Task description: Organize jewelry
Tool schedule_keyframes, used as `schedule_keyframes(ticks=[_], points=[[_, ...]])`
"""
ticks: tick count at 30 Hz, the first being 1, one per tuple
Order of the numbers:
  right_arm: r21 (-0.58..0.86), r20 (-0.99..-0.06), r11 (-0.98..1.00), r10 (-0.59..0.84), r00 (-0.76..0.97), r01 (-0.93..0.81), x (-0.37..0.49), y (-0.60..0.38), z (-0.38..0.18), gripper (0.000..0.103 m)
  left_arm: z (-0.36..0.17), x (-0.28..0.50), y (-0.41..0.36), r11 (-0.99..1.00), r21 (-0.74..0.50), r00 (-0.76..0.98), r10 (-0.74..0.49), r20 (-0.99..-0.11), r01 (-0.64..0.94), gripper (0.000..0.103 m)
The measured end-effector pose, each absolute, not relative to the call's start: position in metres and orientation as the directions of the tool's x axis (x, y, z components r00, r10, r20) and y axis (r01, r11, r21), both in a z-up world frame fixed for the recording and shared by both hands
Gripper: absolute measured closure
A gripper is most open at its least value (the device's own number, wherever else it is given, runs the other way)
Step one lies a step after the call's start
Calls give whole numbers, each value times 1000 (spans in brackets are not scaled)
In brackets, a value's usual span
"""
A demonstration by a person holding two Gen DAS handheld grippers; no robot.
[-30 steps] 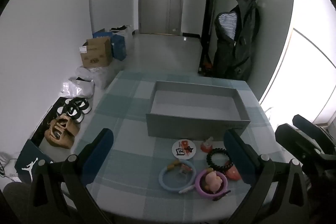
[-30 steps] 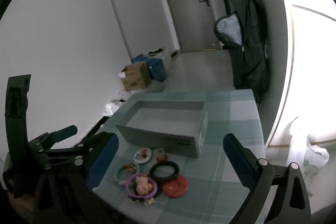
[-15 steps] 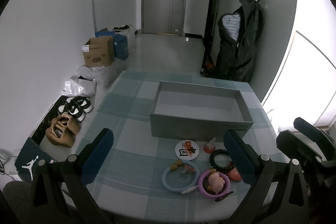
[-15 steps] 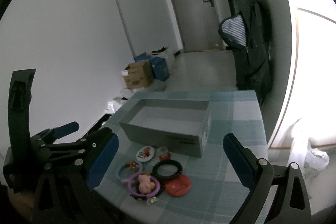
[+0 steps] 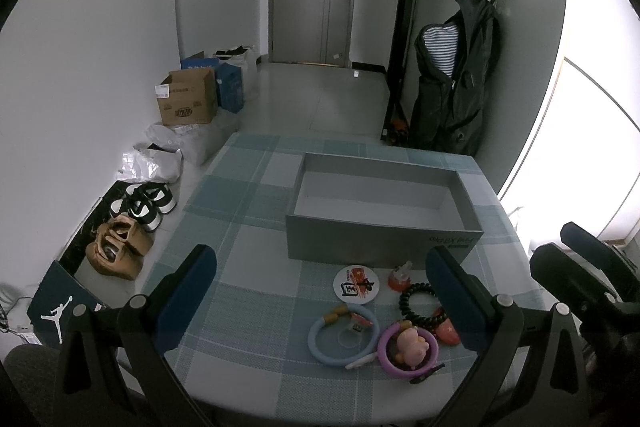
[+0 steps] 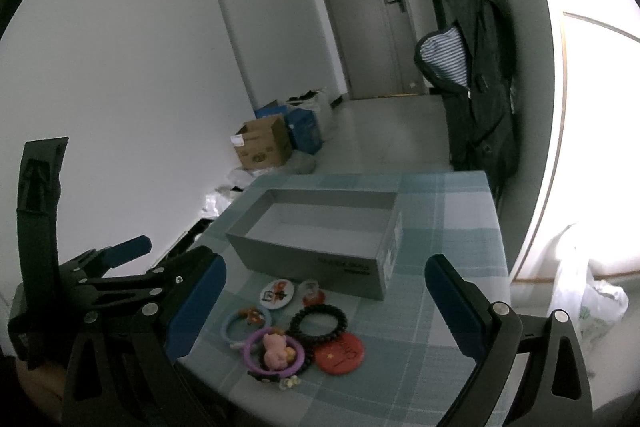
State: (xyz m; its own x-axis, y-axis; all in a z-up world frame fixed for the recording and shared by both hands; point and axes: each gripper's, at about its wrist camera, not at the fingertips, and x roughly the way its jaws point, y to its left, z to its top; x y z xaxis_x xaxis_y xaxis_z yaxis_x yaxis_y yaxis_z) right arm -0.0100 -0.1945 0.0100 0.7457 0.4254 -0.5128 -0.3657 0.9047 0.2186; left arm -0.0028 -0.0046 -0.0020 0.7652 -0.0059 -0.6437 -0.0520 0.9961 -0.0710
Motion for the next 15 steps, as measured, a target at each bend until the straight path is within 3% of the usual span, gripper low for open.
schedule_keyframes(ticks=[15], points=[[232, -513, 901, 434, 741, -367, -8, -196, 8, 3, -10, -4, -4, 996, -77, 758, -13, -652, -49, 1]])
